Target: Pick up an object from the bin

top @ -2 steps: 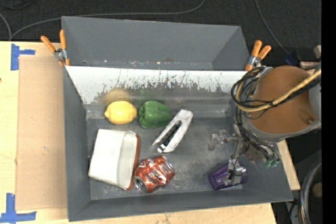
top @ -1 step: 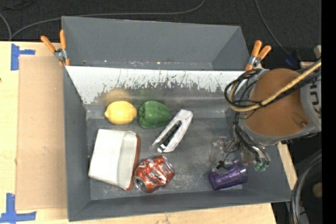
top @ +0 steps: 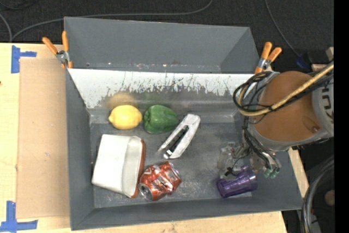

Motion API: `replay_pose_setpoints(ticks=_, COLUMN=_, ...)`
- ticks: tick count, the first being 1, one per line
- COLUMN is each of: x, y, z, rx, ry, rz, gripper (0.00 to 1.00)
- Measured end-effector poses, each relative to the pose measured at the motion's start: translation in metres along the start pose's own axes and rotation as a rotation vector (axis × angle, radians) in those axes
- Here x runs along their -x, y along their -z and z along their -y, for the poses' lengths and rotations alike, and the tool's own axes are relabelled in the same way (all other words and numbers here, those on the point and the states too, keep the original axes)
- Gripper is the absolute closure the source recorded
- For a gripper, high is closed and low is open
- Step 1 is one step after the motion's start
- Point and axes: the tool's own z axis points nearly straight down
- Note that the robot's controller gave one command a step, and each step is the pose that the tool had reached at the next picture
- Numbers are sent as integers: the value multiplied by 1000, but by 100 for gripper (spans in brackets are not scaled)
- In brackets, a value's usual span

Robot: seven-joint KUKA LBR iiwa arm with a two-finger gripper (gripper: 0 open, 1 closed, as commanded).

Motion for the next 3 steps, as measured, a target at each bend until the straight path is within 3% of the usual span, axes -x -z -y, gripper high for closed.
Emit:
replay_pose_setpoints(ticks=1, x=-13, y=-66, z=-18, rx=2, ry=211, rz=-8, gripper=100)
replay_pose_setpoints(ticks=2, x=-16, y=-90, z=-55, rx=-1, ry=-25, rz=-3, gripper=100)
replay_pose_setpoints(ticks=3, x=-15, y=-86, z=-53, rx=-1, ry=-7, rz=-4, gripper=100)
